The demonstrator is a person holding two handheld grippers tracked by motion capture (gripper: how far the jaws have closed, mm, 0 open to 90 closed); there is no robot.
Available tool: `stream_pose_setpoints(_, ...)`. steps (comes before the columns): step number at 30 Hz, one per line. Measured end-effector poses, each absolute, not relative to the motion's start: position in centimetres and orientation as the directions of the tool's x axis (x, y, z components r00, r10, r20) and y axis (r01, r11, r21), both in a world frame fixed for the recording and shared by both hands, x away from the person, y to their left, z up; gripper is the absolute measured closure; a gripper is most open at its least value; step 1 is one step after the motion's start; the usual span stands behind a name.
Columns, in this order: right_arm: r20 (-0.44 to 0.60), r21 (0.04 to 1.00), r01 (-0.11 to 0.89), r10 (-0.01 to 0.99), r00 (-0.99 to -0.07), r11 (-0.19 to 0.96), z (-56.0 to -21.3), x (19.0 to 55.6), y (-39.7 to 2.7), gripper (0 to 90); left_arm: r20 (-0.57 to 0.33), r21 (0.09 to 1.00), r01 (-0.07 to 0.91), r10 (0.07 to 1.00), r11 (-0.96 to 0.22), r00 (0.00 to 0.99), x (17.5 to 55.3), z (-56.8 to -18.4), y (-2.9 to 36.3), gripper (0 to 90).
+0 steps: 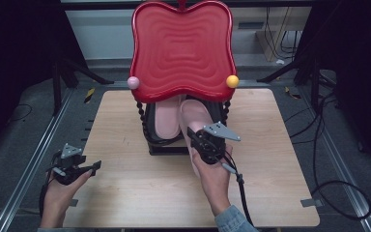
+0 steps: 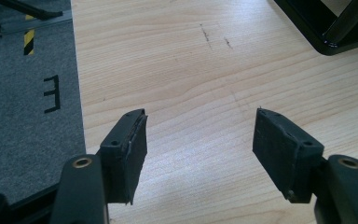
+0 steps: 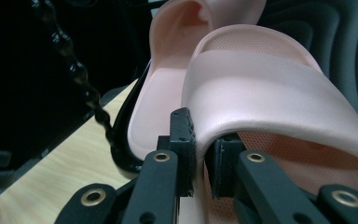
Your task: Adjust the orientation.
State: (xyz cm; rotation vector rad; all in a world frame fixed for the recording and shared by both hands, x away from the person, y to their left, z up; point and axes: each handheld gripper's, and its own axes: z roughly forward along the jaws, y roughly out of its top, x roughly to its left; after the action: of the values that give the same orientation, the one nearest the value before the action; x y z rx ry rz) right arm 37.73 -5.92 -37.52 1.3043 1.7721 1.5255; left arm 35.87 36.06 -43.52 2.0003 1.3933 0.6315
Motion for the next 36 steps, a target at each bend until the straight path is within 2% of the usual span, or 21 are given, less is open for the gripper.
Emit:
stream_pose_setpoints(9, 0.270, 0.931, 0.339, 0.884, -0.382, -0.138, -37.4, 38.7, -5.5, 82.1, 0.035, 0.718, 0.648, 0.943, -0.253, 0.330, 35.9, -43.5, 36.0, 34.9)
stream_pose_setpoints(24, 0.289, 0.923, 0.328, 0.925, -0.248, -0.200, -37.3, 42.6, -4.5, 81.2, 0.025, 0.716, 0.649, 0.939, -0.256, 0.343, 35.9, -43.6, 35.7, 34.9)
stream_pose_setpoints(36, 0.227, 0.919, 0.380, 0.929, -0.294, -0.105, -37.9, 43.6, -3.9, 74.2, 0.024, 0.718, 0.648, 0.939, -0.254, 0.342, 35.9, -43.6, 35.6, 34.9)
